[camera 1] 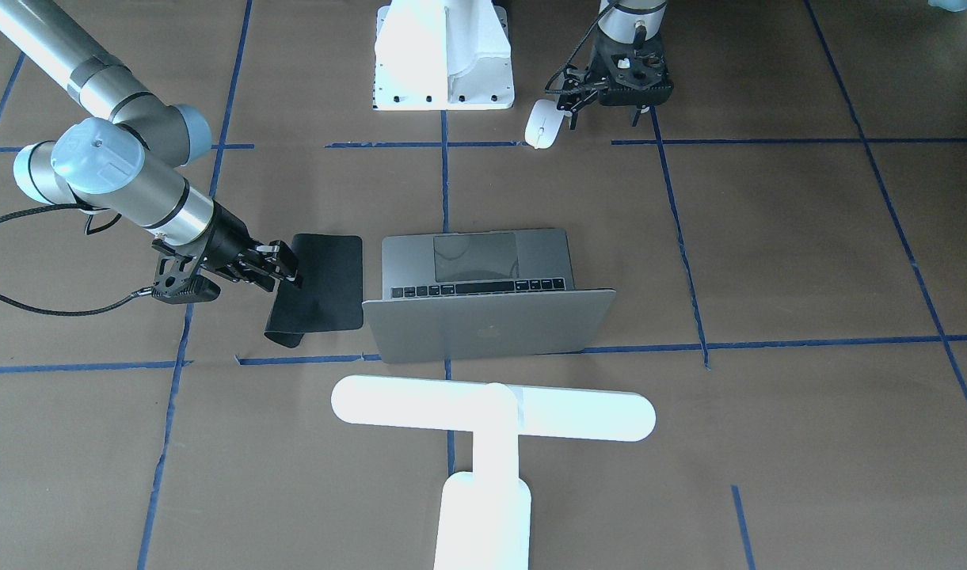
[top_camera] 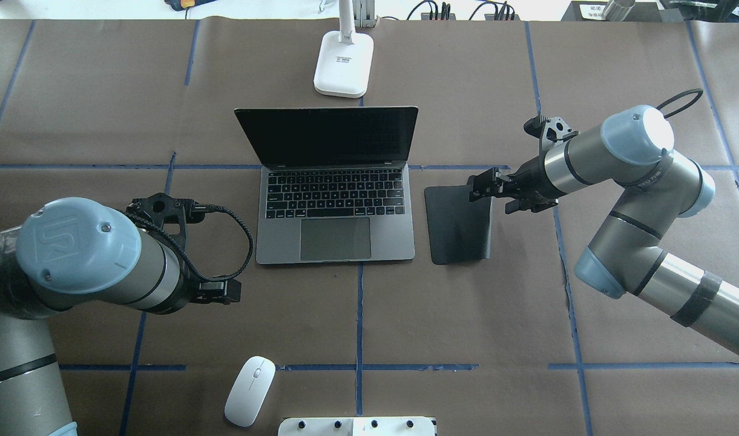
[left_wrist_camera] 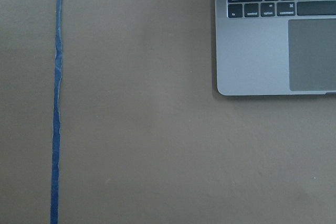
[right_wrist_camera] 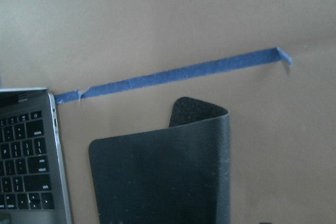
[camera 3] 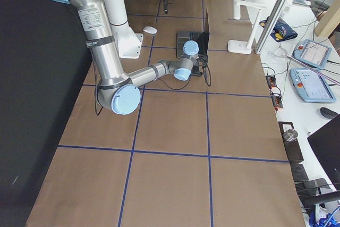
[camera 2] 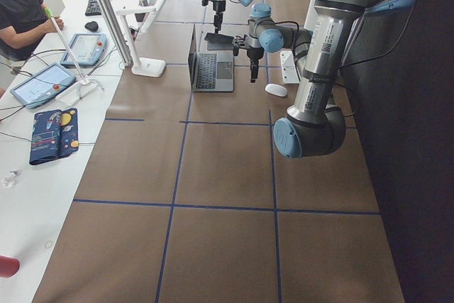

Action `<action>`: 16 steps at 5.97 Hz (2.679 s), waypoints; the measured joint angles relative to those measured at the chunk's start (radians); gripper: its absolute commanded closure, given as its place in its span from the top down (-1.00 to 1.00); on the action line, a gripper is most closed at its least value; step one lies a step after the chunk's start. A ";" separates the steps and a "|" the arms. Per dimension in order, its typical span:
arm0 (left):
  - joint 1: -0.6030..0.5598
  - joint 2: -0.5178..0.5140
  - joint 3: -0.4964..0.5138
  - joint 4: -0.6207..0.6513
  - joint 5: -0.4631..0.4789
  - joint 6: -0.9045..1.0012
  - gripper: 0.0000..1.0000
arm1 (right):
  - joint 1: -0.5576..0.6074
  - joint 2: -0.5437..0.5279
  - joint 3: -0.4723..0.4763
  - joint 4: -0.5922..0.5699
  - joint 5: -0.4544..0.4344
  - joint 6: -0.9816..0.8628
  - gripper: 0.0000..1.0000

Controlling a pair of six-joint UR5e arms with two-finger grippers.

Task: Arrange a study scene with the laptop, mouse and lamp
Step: 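Release the pad and raise the right gripper while the left reaches for the mouse, then grasp the white mouse with the left gripper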

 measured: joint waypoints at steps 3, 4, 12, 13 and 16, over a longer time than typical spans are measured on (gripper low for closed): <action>0.139 0.046 0.037 -0.132 0.006 -0.009 1.00 | 0.109 -0.008 0.016 -0.051 0.057 -0.058 1.00; 0.193 0.050 0.073 -0.187 0.017 -0.031 1.00 | 0.131 -0.008 0.019 -0.107 0.058 -0.136 1.00; 0.287 0.017 0.209 -0.253 0.089 -0.062 1.00 | 0.347 -0.010 0.267 -0.910 0.061 -0.882 1.00; 0.287 0.016 0.233 -0.286 0.089 -0.063 1.00 | 0.347 -0.010 0.266 -0.913 0.060 -0.886 1.00; 0.287 0.016 0.254 -0.330 0.088 -0.068 0.98 | 0.348 -0.009 0.265 -0.915 0.058 -0.887 1.00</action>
